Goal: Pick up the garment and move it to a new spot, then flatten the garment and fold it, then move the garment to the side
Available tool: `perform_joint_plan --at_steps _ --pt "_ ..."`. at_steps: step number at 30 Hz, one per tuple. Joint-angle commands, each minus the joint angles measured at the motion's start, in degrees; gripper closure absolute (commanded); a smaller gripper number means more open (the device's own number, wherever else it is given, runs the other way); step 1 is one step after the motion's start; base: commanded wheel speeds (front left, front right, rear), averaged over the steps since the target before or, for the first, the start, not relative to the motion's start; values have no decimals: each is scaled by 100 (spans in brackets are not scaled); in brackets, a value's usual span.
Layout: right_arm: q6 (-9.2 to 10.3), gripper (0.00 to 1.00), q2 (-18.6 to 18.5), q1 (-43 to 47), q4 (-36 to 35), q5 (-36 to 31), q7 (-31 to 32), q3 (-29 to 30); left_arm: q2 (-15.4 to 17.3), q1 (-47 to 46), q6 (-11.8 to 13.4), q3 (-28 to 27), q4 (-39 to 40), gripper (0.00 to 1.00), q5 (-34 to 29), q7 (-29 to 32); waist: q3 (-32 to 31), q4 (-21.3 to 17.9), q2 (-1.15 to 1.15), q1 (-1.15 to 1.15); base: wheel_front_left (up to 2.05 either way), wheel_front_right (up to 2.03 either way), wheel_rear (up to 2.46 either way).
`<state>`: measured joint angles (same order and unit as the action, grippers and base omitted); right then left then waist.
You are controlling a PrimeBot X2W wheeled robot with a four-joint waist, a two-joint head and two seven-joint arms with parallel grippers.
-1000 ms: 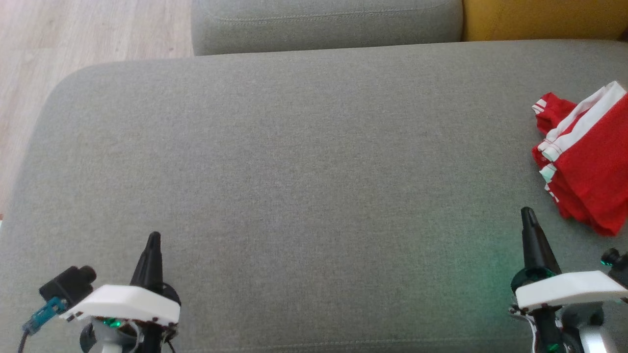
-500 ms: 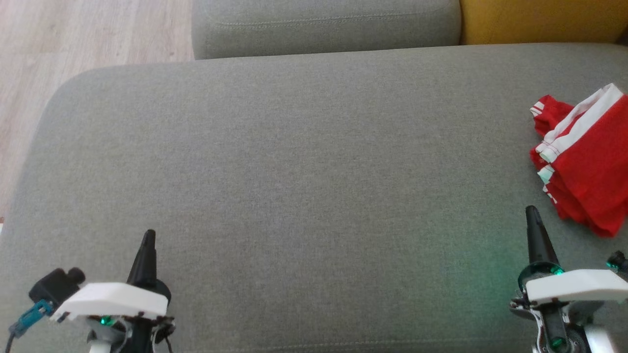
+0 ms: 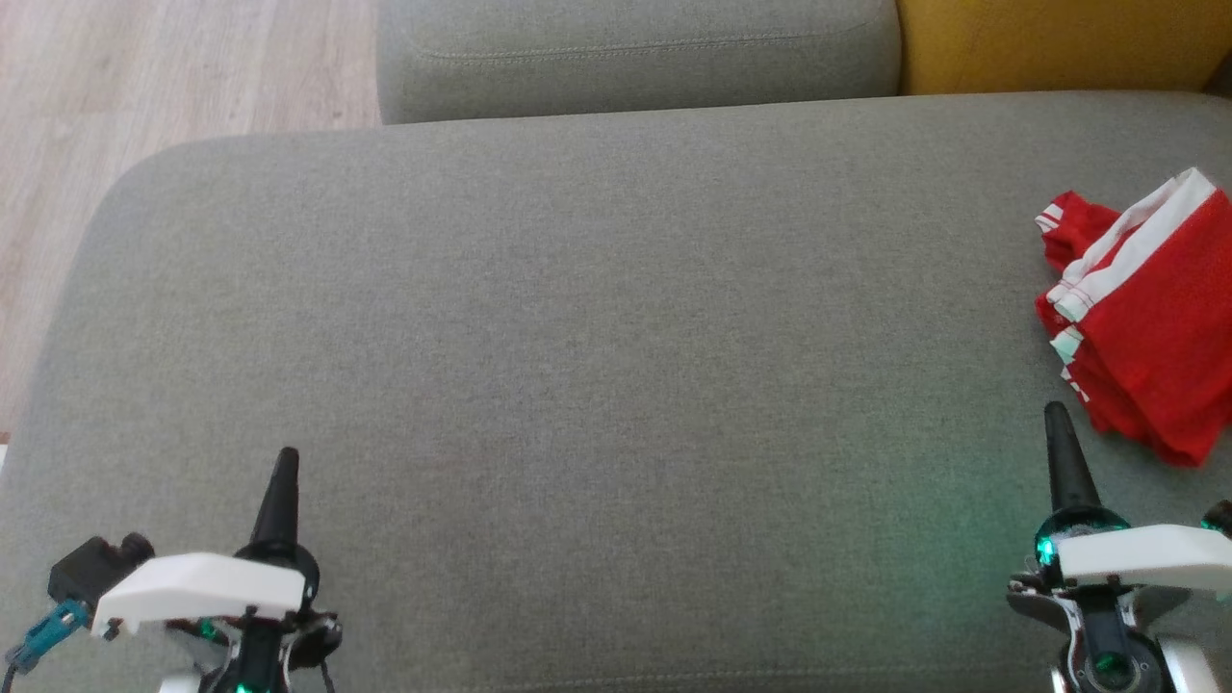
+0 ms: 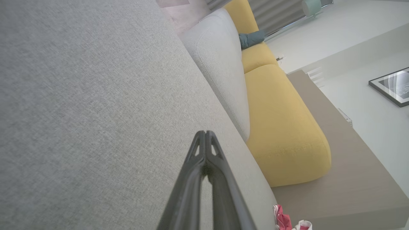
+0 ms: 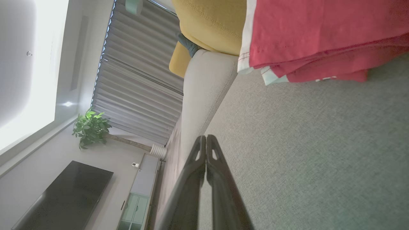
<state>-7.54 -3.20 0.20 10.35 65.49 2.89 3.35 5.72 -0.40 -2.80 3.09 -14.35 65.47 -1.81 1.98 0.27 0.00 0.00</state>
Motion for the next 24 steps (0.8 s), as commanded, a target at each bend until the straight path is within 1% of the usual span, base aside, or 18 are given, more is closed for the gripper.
perform_joint_plan --at_steps 1,24 --pt "4 100 -122 -313 -145 189 34 -54 42 -348 -66 -187 162 100 172 36 -6 -1 0 0 0 0 0" --pt "5 100 -125 -480 128 1645 115 28 -75 -467 -287 -526 94 100 1607 402 -101 -15 0 0 0 0 0"
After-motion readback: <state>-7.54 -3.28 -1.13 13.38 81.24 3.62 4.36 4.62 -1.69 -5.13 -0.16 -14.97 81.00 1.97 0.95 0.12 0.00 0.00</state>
